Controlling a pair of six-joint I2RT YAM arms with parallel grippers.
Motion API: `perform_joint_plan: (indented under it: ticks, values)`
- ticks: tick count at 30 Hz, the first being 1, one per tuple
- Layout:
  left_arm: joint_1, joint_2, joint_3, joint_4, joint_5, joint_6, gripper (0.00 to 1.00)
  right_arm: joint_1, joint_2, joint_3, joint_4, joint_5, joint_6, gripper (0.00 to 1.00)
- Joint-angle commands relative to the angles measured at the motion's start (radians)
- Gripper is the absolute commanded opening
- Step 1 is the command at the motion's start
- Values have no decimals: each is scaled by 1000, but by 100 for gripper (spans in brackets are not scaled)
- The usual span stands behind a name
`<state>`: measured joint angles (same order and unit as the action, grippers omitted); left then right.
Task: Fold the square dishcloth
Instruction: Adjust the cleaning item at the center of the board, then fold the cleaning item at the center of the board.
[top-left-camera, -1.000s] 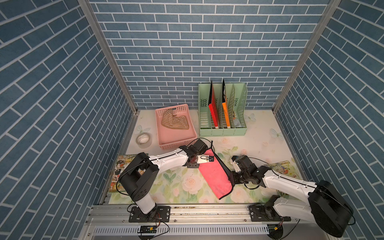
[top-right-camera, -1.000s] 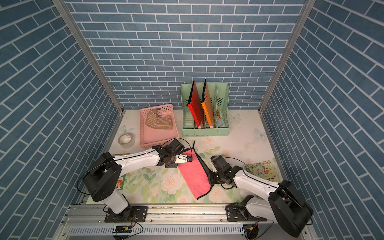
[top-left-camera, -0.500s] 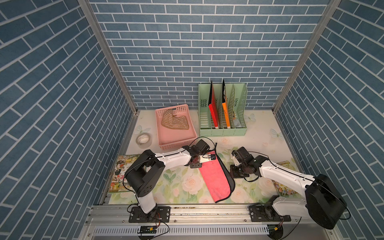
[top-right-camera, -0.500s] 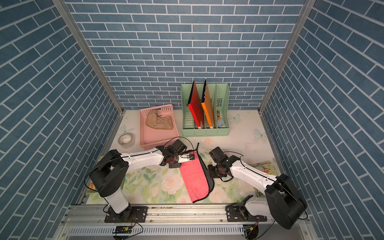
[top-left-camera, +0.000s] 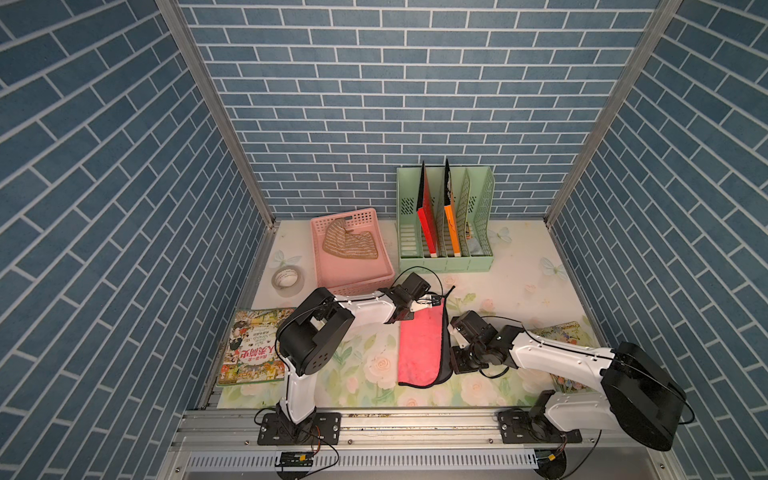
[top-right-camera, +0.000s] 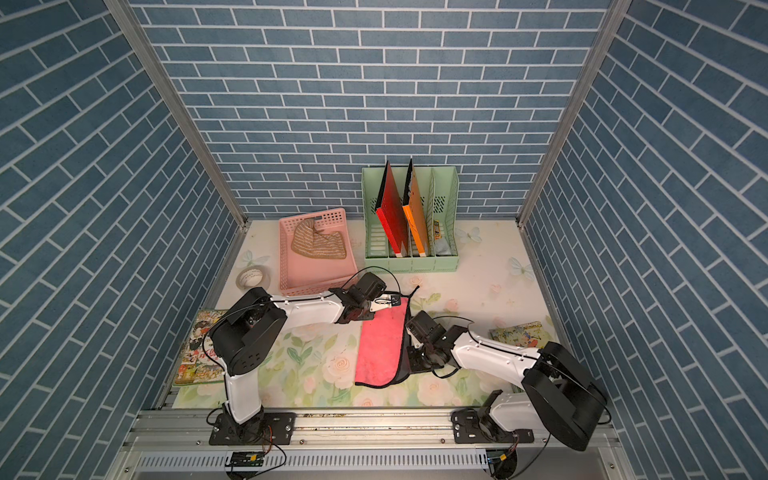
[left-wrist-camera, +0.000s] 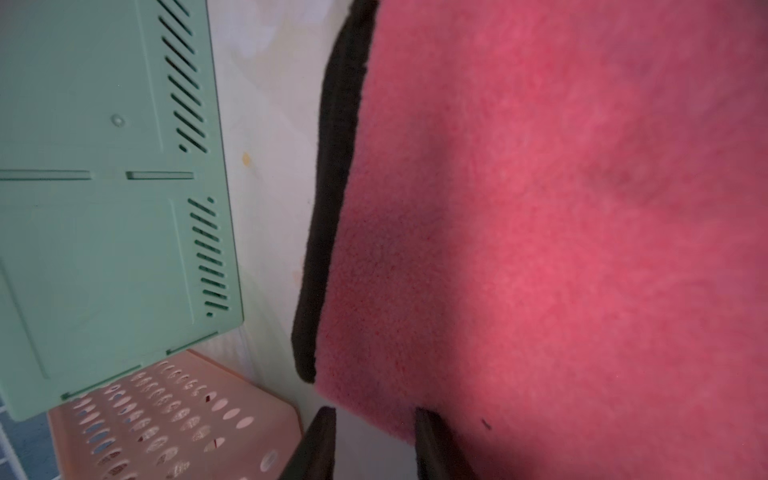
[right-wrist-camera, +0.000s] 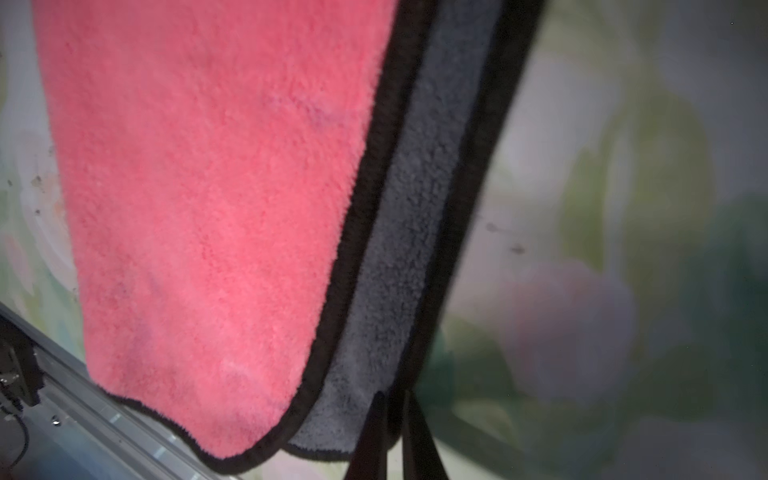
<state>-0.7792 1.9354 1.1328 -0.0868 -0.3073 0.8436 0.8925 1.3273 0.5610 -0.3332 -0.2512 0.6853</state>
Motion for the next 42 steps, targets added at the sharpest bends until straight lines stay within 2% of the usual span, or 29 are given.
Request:
perform_joint_plan:
  ticks: [1, 3, 5, 9, 13, 14, 15, 16, 18, 20, 23, 27, 32, 42]
  values:
    - [25, 11, 13, 98, -46, 14, 40, 44, 38, 28, 48, -42, 51, 13]
    - [37, -25, 11, 94, -24, 13, 42, 50, 25, 46, 45, -58, 44, 14]
    - [61, -86, 6, 26, 52, 5, 45, 49, 0, 72, 6, -58, 17, 16]
    - [125, -217, 12, -212, 253, -19, 48, 69, -42, 199, -183, 44, -142, 31]
    - [190, -341, -34, -440, 474, 20, 48, 178, -42, 376, -357, 208, -443, 50]
    - [204, -367, -56, -476, 513, 34, 48, 194, -38, 425, -386, 218, -556, 52]
    - [215, -393, -80, -499, 542, 44, 48, 237, -42, 454, -403, 281, -672, 55]
    - [233, -421, -115, -517, 561, 50, 48, 317, -39, 478, -422, 399, -811, 64]
    - [273, -446, -153, -537, 586, 45, 48, 344, 8, 535, -457, 430, -931, 67]
    - [326, -460, -171, -556, 625, 40, 48, 371, 33, 512, -454, 464, -1052, 67]
    - [383, -476, -204, -556, 651, 32, 48, 425, -19, 339, -318, 542, -1229, 67]
    - [393, -507, -247, -572, 658, 56, 48, 481, -93, 205, -158, 503, -1301, 72]
    - [393, -526, -254, -590, 668, 103, 47, 529, -58, 107, -51, 502, -1310, 72]
    - [393, -518, -255, -602, 662, 118, 47, 531, 65, 85, 128, 482, -1316, 62]
